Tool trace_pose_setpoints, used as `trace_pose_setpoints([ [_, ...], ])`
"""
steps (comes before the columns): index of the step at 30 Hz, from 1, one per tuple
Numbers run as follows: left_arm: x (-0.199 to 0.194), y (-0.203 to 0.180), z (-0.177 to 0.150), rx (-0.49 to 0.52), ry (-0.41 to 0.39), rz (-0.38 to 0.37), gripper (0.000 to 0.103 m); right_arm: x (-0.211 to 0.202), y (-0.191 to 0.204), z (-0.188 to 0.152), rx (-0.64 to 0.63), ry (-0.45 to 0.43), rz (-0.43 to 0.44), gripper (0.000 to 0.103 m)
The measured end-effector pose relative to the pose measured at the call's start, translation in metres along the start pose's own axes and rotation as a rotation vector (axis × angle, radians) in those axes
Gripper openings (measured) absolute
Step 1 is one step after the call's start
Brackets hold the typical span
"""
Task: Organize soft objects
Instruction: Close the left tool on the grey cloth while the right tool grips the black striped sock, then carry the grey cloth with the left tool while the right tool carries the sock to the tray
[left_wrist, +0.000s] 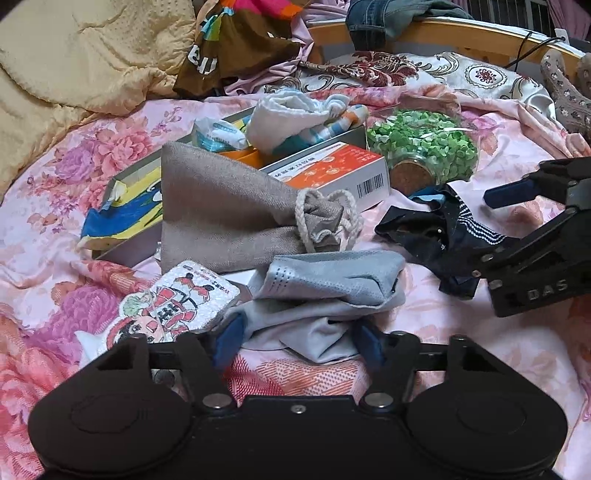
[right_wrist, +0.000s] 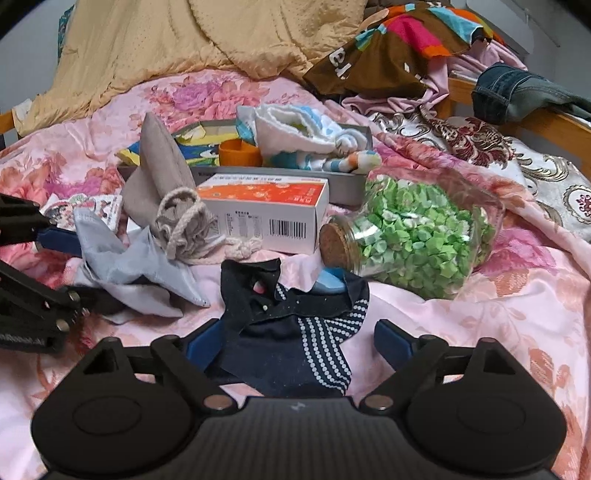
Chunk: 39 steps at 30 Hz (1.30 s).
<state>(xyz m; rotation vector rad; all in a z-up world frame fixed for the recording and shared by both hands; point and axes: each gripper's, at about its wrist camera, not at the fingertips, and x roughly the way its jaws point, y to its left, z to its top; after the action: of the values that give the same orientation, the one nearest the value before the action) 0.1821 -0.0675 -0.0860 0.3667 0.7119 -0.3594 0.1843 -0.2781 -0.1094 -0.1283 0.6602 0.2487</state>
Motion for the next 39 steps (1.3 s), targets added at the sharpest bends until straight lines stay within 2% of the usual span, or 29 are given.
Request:
trace_pose_setpoints([
  [3, -0.004, -0.003, 0.001, 0.010, 0.001, 0.015, 0.048, 0.002, 0.000, -0.001, -0.004, 0.008, 0.005, 0.087],
  [7, -0.001, -0.004, 0.001, 0.016, 0.003, 0.041, 0.039, 0.003, 0.001, -0.001, -0.009, 0.008, 0.012, 0.084],
  [13, -0.008, -0.003, 0.003, -0.021, 0.012, 0.045, 0.022, 0.002, 0.006, -0.001, -0.024, 0.011, 0.041, 0.065],
  [17, -0.015, -0.002, 0.002, -0.071, 0.012, 0.003, 0.015, 0.001, 0.005, -0.002, -0.011, 0.017, 0.071, 0.049],
  [21, -0.019, -0.002, 0.002, -0.124, 0.020, -0.045, 0.013, -0.001, 0.006, -0.002, -0.008, 0.014, 0.081, 0.032],
  [30, -0.028, -0.002, 0.004, -0.187, 0.062, -0.095, 0.013, -0.012, 0.010, -0.002, -0.007, 0.005, 0.108, 0.010],
  [39, -0.045, -0.006, 0.001, -0.227, 0.081, -0.138, 0.012, -0.026, 0.006, -0.001, 0.054, -0.021, 0.124, 0.005],
])
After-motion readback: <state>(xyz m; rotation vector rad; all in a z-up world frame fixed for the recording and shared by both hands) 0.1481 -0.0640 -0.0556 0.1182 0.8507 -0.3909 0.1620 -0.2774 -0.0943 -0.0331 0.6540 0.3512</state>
